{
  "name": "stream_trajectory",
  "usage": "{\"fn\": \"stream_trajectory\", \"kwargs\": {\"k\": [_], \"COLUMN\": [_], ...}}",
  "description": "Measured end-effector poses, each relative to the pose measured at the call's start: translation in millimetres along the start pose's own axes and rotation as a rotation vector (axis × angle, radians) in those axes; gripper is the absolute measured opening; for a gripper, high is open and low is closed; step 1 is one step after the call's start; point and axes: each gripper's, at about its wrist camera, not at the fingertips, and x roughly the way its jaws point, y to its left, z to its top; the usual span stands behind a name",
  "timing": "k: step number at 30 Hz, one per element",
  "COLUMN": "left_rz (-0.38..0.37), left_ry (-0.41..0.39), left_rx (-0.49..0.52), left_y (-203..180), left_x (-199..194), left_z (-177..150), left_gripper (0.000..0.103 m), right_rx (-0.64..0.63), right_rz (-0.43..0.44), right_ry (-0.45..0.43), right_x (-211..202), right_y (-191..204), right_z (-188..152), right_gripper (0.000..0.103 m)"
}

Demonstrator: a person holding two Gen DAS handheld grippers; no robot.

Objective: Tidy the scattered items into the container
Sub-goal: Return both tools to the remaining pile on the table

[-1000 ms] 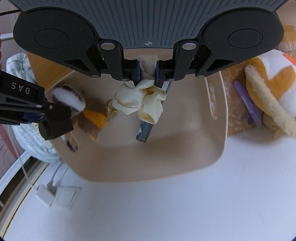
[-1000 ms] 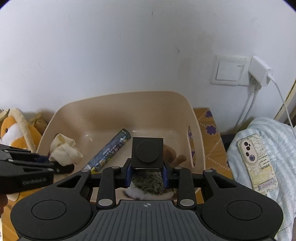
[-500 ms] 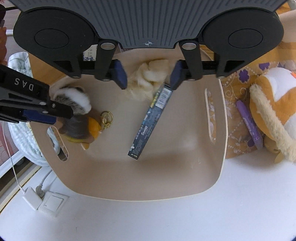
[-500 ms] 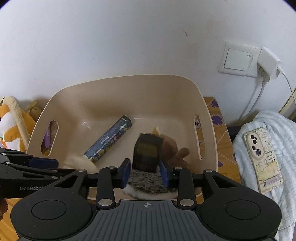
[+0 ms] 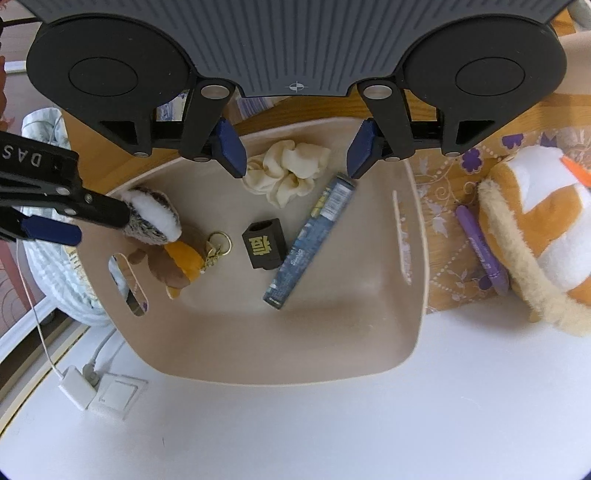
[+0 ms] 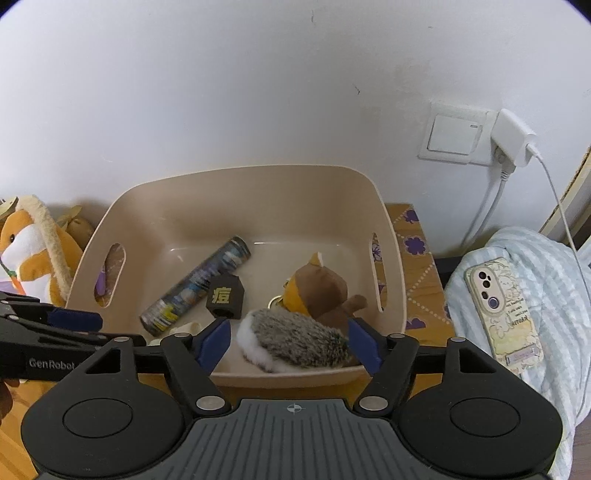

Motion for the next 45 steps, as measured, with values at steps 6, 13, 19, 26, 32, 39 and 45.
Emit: {"fn": "stream_trajectory", "kwargs": {"k": [6, 13, 19, 26, 32, 39, 45], "left_rz": [-0.005, 0.005, -0.001, 0.018, 0.035, 0.064, 0.078], "left_ry": [-0.047, -0.072, -0.06, 0.012, 0.081, 0.119, 0.138], "left_rx": [0.017, 0.064, 0.092, 0.155, 0.22, 0.253, 0.269], "left_y": [4, 8, 16, 24, 26, 30, 32], "left_x": [-26, -51, -59, -48, -32, -18, -8], "left_z": [-12, -38, -65, -103, -128, -139, -141], "left_gripper": [0.068, 0.069, 0.071, 0.071, 0.071, 0.071, 0.071], "right_rx": [0.006, 0.011, 0.002, -0.029, -0.132, -0.33, -0.419], "right_rz": [0.003, 0.017, 0.025, 0.04, 0.028, 0.041, 0.074], "right_ry": [-0.02, -0.041, -0.02, 0.063, 0.136, 0.187, 0.211], "right_x": [-22, -51, -64, -63, -57, -47, -35], "right_y": [4, 9, 14, 20, 31, 55, 70], "right_z": [-10, -34, -64, -104, -138, -161, -167], "right_gripper": [0.076, 0.078, 0.079, 0.087, 0.087, 0.088, 0.088]}}
